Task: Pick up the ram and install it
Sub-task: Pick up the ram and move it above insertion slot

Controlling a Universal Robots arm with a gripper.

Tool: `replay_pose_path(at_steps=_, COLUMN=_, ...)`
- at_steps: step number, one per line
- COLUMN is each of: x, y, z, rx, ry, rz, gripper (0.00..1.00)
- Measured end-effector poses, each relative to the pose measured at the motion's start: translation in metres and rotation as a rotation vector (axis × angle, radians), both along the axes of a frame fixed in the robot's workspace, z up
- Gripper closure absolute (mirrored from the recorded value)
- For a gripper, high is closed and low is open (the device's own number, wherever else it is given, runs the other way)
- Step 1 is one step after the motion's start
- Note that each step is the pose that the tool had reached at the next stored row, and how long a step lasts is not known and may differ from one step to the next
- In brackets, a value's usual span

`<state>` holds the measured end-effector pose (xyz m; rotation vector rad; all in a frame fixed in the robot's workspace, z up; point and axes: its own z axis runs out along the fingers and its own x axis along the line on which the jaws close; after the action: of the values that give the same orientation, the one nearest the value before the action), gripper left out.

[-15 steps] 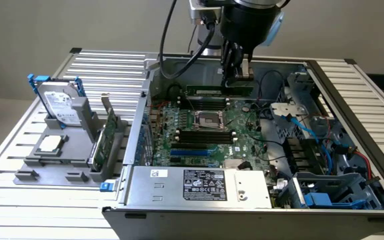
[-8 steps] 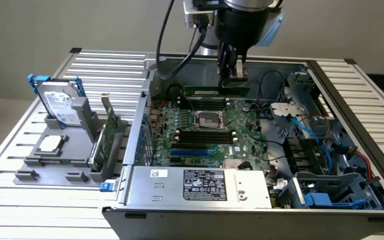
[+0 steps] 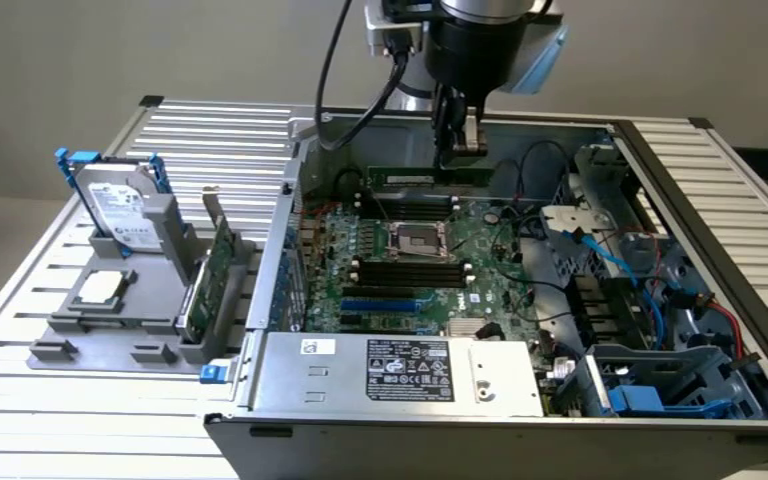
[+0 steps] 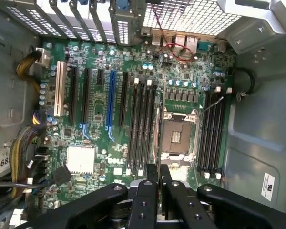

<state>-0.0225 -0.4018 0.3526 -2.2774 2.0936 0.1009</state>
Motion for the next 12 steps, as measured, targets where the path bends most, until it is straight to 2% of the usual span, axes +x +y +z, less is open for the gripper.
replay_pose_path(at_steps=3, x=0.0, y=0.0048, z=-0.0004, rx=-0.0019, ry=0.0001, rz=-0.003, gripper=0.86)
replay_pose_path(at_steps=12, x=0.0, y=0.006, z=-0.0008, rx=-0.01, ry=0.0002, rz=-0.063, gripper=0.86)
